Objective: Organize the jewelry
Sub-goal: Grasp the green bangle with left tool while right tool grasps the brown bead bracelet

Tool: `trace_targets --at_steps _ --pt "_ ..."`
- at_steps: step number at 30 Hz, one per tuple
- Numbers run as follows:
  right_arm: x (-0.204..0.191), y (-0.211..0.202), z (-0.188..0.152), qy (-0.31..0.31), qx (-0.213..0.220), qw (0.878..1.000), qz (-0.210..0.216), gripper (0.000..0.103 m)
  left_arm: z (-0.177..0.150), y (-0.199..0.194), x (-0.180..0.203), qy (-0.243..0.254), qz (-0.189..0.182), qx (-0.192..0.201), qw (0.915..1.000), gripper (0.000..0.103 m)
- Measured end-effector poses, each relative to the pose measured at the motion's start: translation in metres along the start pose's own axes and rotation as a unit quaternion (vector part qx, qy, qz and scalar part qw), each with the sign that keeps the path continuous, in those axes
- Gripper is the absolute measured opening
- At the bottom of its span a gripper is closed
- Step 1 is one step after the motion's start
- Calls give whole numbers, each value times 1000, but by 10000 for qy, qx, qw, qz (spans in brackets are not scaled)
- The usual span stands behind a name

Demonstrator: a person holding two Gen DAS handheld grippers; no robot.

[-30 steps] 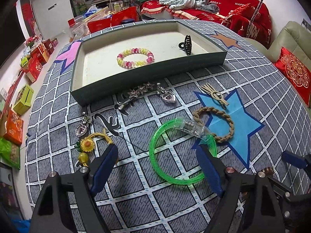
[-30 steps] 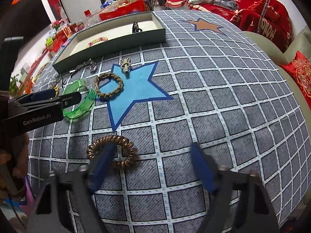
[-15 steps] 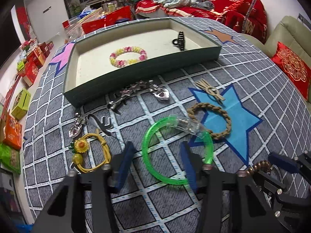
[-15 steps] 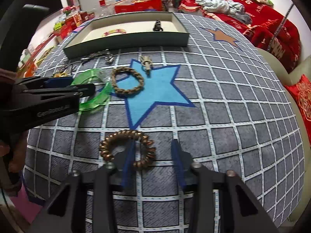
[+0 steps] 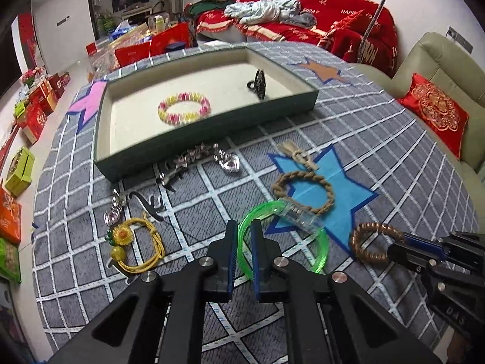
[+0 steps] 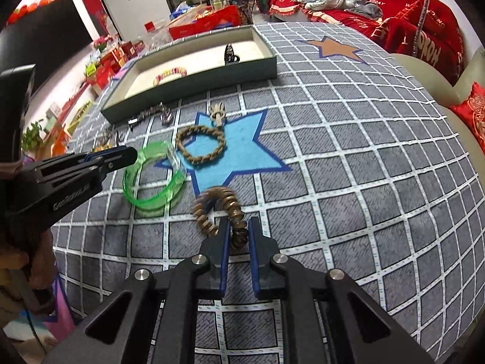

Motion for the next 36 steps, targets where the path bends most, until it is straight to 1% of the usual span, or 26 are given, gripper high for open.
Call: trace_targets --at_steps 3,7,11,14,17,18,19,20,21,22,23,24,27,29,31,33,36 --pt "0 -3 6 18 61 10000 16 12 4 -5 1 30 -16 58 10000 25" --pt "1 -1 8 52 31 10000 36 12 1 -3 -1 0 -15 -34 10000 25" --pt "4 6 2 262 -151 9993 207 12 -3 -2 -5 17 160 -84 9998 25" --pt "11 11 -1 436 -260 9984 240 13 -2 -4 -8 34 310 -57 9995 25" --pt "15 14 -1 478 -295 9982 204 19 -4 -1 -11 -49 317 -175 9993 26" --pt "15 14 -1 468 -301 9983 195 27 -5 1 -13 -96 339 -252 9991 26" --pt "15 14 -1 457 -292 9984 166 40 -6 3 -14 -111 373 -303 9988 29" --pt "15 13 0 443 -273 9985 146 46 -7 4 -15 -123 397 -324 9986 57" --pt "15 14 0 426 -266 9987 131 48 -8 4 -17 -172 432 -328 9984 99" --pt "15 14 0 412 -268 9987 103 48 -7 1 -20 -256 473 -259 9982 103" --pt "15 14 0 401 -266 9988 71 48 -6 -2 -22 -293 508 -146 9982 103" --pt "16 15 0 396 -279 9988 46 48 -5 -3 -22 -264 497 -129 9983 103" --pt "15 20 2 362 -336 9988 4 48 -4 -1 -22 -137 636 -176 9977 103" --pt "13 21 4 281 -348 9990 -45 48 -5 4 -23 -101 648 -258 9975 103" --pt "12 23 5 180 -355 9991 -130 48 -9 12 -20 -93 486 -437 9978 103" --pt "11 25 6 53 -383 9990 -243 48 -12 17 -15 -38 342 -529 9980 103" --pt "8 27 6 -209 -385 9981 -436 48 -18 21 -7 67 244 -634 9977 100"
Point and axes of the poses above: each gripper's, at about its wrist camera, not at the fingertips, and y roughly the way its jaws point, x to its right, z to its top, the point moved 10 cm from there along y, roughly the way its jaws point, and after that the axes turned 4 degrees about y, right-handed, at the moved point
